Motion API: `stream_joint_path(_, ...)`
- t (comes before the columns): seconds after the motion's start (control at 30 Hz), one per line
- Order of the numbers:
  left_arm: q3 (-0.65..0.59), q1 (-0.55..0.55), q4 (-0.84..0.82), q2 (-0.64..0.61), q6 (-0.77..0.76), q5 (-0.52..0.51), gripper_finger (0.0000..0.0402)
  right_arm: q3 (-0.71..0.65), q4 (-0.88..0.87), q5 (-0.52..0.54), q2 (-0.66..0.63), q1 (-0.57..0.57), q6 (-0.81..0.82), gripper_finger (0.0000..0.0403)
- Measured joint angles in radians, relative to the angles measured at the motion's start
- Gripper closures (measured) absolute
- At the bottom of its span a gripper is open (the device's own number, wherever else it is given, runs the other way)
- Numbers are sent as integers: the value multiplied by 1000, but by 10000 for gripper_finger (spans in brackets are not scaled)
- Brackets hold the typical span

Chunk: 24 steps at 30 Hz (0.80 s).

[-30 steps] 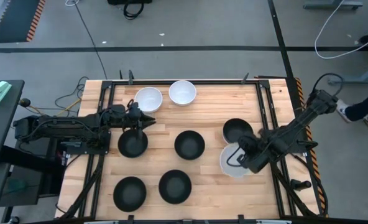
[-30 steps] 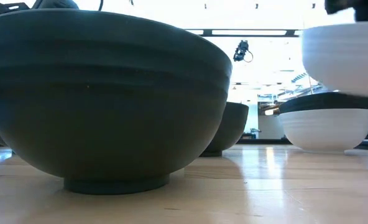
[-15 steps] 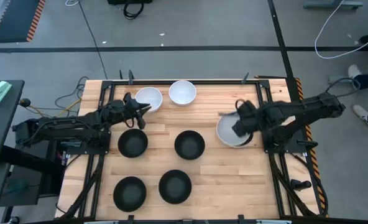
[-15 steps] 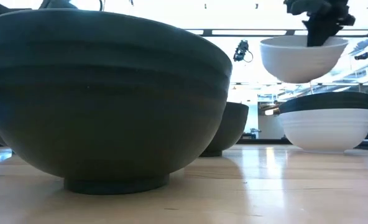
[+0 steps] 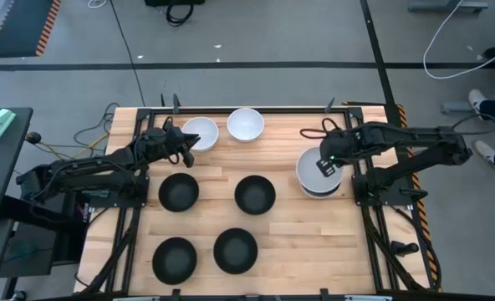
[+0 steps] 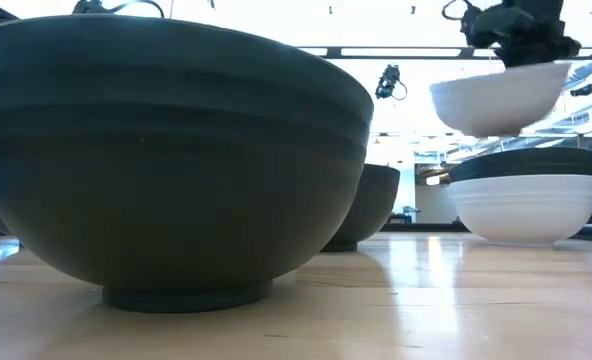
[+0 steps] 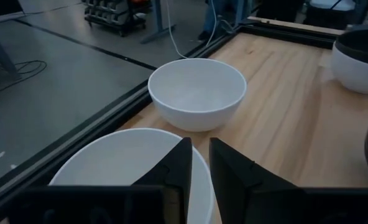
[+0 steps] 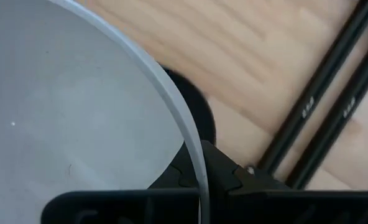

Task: Nest bowls inside each other
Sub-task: Stack the white bowl on top of the black bowls

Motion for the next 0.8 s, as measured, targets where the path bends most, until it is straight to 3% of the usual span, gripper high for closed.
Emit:
stream_joint_path(0.27, 0, 0, 0, 0, 0, 1, 336, -115, 8, -68, -36, -134, -60, 400)
stream_joint_path(0.5, 0, -1, 0, 0, 0, 26, 344, -164, 153, -186, -61, -238, -185, 400)
stream_joint_path(0.8, 0, -1, -5, 0, -1, 26, 338, -265, 164, -300, -62, -307, -209, 400)
